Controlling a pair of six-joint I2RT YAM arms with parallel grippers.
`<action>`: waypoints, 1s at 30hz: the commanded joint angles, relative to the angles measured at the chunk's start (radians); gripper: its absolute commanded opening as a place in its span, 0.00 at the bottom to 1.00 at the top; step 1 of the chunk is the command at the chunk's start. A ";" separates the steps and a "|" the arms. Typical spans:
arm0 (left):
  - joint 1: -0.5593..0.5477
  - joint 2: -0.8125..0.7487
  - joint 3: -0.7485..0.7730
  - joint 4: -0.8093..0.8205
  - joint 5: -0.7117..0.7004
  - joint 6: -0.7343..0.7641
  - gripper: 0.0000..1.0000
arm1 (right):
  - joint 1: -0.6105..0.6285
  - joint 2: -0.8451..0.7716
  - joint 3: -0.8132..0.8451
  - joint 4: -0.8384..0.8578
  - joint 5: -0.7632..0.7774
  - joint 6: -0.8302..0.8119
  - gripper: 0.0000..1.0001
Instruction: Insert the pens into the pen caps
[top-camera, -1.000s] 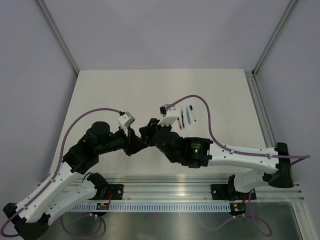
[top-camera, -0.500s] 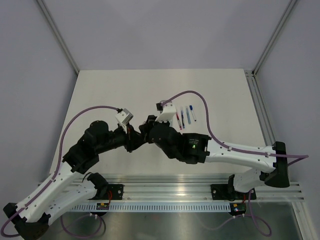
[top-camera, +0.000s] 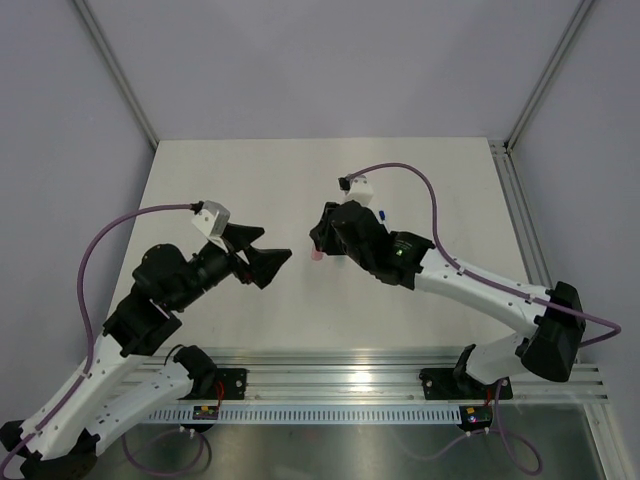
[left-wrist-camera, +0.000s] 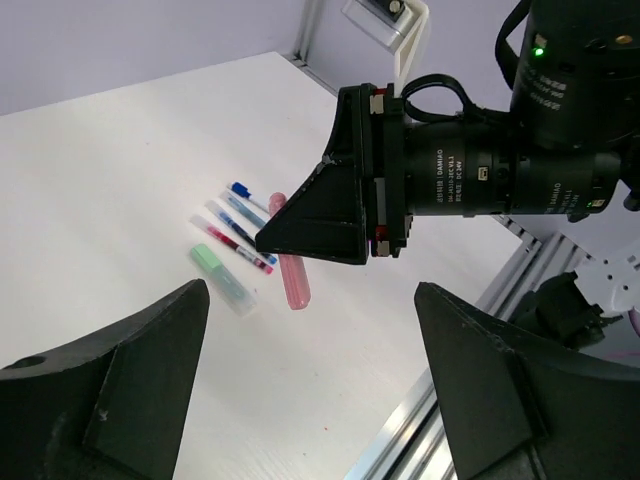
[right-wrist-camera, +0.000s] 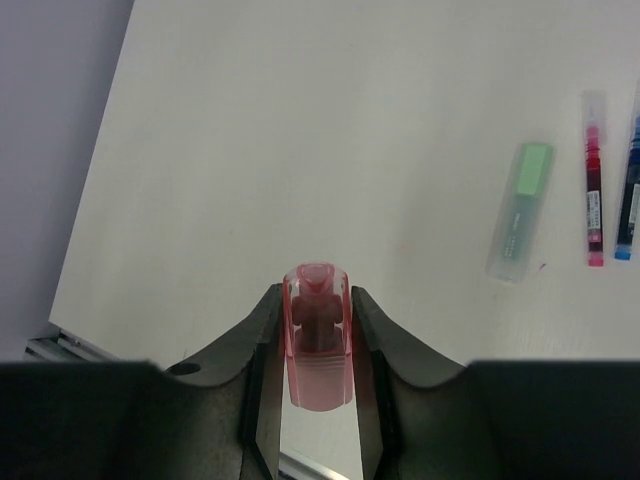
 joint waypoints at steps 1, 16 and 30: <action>0.005 -0.003 0.036 0.027 -0.106 0.015 0.87 | -0.041 0.075 0.026 0.029 -0.090 -0.064 0.04; 0.016 -0.024 0.041 -0.002 -0.240 0.008 0.99 | -0.199 0.554 0.250 0.014 -0.162 -0.168 0.07; 0.048 0.020 0.058 -0.017 -0.156 -0.009 0.99 | -0.240 0.738 0.350 -0.013 -0.133 -0.135 0.32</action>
